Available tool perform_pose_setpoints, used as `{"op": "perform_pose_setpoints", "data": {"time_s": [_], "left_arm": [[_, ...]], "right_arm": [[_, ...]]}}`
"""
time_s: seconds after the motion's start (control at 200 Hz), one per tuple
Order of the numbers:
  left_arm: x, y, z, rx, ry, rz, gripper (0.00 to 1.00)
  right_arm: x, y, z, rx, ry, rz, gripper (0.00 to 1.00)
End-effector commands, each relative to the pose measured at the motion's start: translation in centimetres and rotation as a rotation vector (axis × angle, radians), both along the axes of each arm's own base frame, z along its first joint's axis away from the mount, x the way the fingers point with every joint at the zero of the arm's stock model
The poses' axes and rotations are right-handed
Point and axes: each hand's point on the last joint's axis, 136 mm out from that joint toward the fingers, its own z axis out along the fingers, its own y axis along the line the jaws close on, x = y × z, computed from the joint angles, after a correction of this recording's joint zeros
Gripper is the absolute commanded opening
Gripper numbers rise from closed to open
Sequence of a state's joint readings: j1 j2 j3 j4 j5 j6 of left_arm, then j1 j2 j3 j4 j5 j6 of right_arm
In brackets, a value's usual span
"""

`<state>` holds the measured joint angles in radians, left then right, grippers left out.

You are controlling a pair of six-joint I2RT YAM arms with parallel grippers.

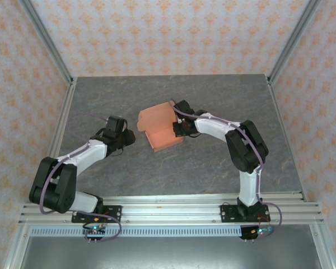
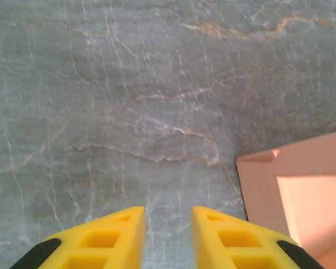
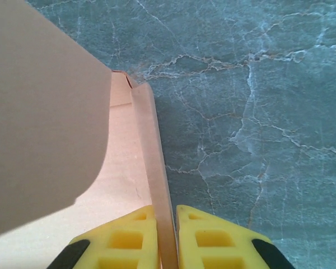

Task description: Fold the paper box

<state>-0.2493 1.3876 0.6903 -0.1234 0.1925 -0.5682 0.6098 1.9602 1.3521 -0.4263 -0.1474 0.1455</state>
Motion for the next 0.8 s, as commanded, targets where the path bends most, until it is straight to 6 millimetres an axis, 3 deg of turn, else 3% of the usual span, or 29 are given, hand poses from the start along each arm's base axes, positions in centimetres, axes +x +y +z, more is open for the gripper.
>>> {"op": "perform_pose_setpoints", "data": {"time_s": [0.0,0.29,0.455,0.636,0.796], "left_arm": [[-0.6,-1.0,0.6,-0.026,-0.017,-0.015,0.29],[-1.6,-5.8,0.9,-0.226,-0.029,-0.070,0.35],[-1.2,-8.2,1.1,-0.231,-0.048,-0.104,0.39],[0.6,-9.4,0.3,-0.223,-0.049,-0.105,0.38],[1.4,-9.0,-0.4,-0.166,-0.044,-0.102,0.37]], "right_arm": [[-1.0,-3.7,-2.1,-0.201,0.013,-0.070,0.12],[-0.8,-3.1,-0.8,-0.173,-0.014,-0.048,0.13],[-0.7,-2.9,-0.9,-0.161,-0.013,-0.046,0.13],[-0.7,-3.1,-1.0,-0.177,-0.018,-0.040,0.13],[-0.7,-3.5,-1.1,-0.207,-0.026,-0.035,0.14]]}}
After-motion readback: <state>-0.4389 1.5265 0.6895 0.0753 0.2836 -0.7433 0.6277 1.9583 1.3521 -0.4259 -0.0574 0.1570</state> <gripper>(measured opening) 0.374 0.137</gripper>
